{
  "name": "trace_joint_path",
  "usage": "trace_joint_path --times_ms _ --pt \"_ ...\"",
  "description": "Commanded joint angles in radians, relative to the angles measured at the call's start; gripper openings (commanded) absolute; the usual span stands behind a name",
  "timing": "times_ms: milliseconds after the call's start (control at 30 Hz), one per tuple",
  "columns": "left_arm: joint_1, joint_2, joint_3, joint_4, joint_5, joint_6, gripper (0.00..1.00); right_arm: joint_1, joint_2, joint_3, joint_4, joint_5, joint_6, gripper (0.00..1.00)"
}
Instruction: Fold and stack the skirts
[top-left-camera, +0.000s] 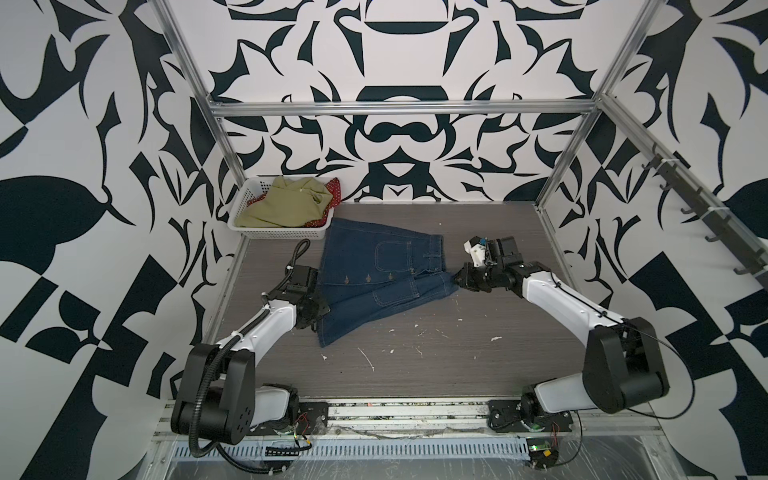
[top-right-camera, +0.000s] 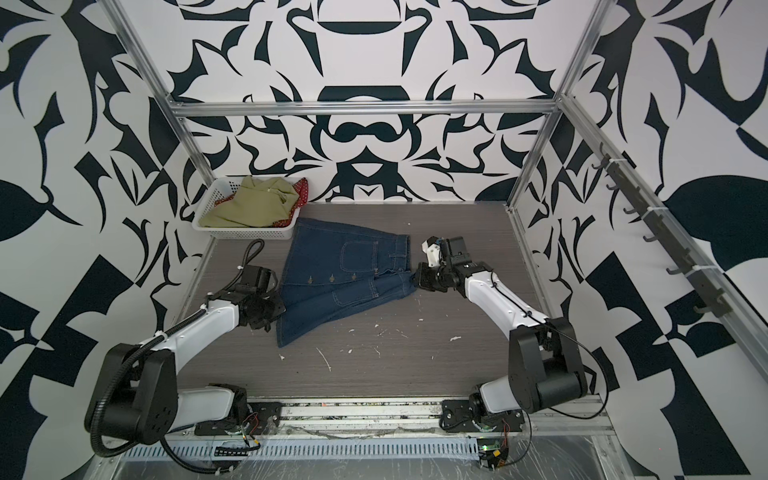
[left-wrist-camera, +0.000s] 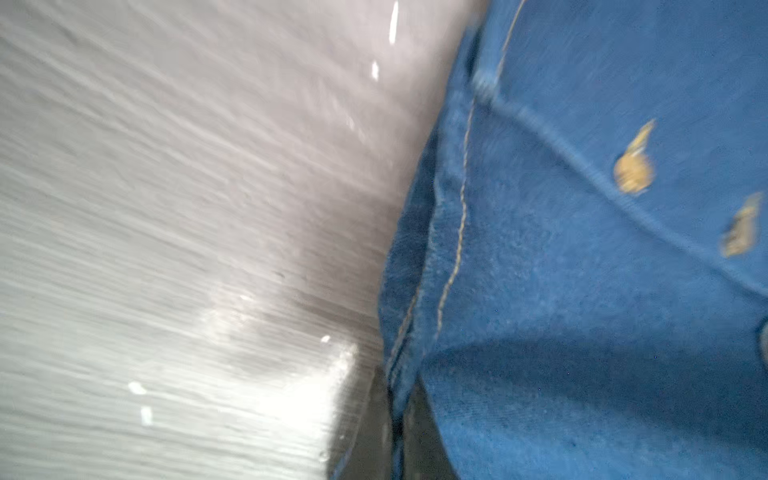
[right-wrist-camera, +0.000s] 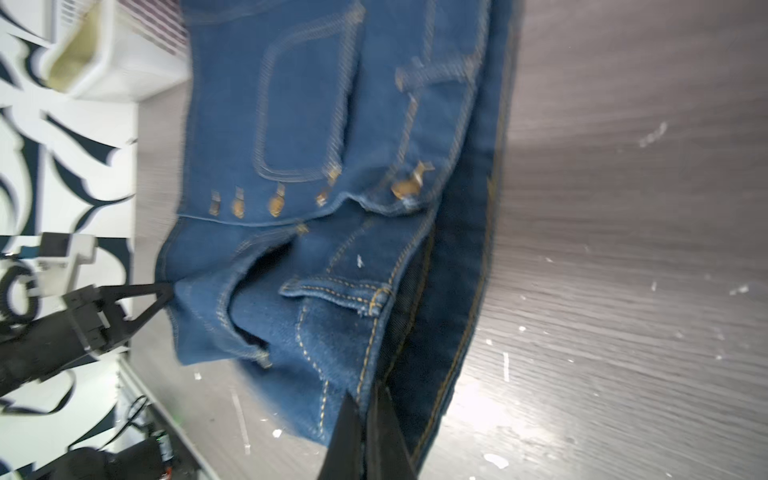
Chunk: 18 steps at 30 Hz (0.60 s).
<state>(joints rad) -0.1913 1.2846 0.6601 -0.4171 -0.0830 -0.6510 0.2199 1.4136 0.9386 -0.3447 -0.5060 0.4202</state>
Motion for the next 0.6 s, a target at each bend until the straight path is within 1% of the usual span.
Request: trace_joint_path --times_ms 0,100,133,167,200,233,300,400,433,500,567 --pt "0.037 -0.041 0.039 -0.086 -0.062 0.057 0.0 -0.047 -0.043 0.038 -0.071 0.03 0.013 0.0" --pt "0.038 -0.03 0.059 -0.118 -0.032 0.069 0.0 -0.05 -0.048 0.014 -0.138 0.042 -0.013 0.0" --pt "0.038 -0.03 0.057 -0.125 -0.022 0.07 0.02 -0.05 -0.054 -0.014 -0.143 0.039 -0.015 0.0" --pt "0.038 -0.033 0.055 -0.133 -0.017 0.067 0.17 -0.048 -0.062 -0.043 -0.142 0.022 -0.015 0.02" --pt "0.038 -0.041 0.055 -0.14 -0.013 0.065 0.4 -0.05 -0.068 -0.062 -0.149 0.007 -0.011 0.1" --pt "0.038 -0.053 0.051 -0.143 -0.003 0.065 0.5 -0.047 -0.079 -0.081 -0.164 -0.013 -0.014 0.18" --pt "0.038 -0.087 0.053 -0.154 -0.003 0.064 0.59 -0.047 -0.122 -0.11 -0.198 -0.019 -0.018 0.3" --pt "0.038 -0.142 0.074 -0.159 -0.015 0.063 0.68 -0.046 -0.212 -0.108 -0.227 0.013 -0.023 0.42" --pt "0.038 -0.152 0.08 -0.148 -0.012 0.062 0.69 -0.046 -0.236 -0.094 -0.232 0.028 -0.027 0.45" --pt "0.038 -0.137 0.098 -0.122 0.013 0.07 0.71 -0.047 -0.253 -0.065 -0.235 0.079 -0.029 0.47" --pt "0.038 -0.083 0.127 -0.081 0.042 0.088 0.69 -0.047 -0.227 -0.033 -0.207 0.13 -0.032 0.47"
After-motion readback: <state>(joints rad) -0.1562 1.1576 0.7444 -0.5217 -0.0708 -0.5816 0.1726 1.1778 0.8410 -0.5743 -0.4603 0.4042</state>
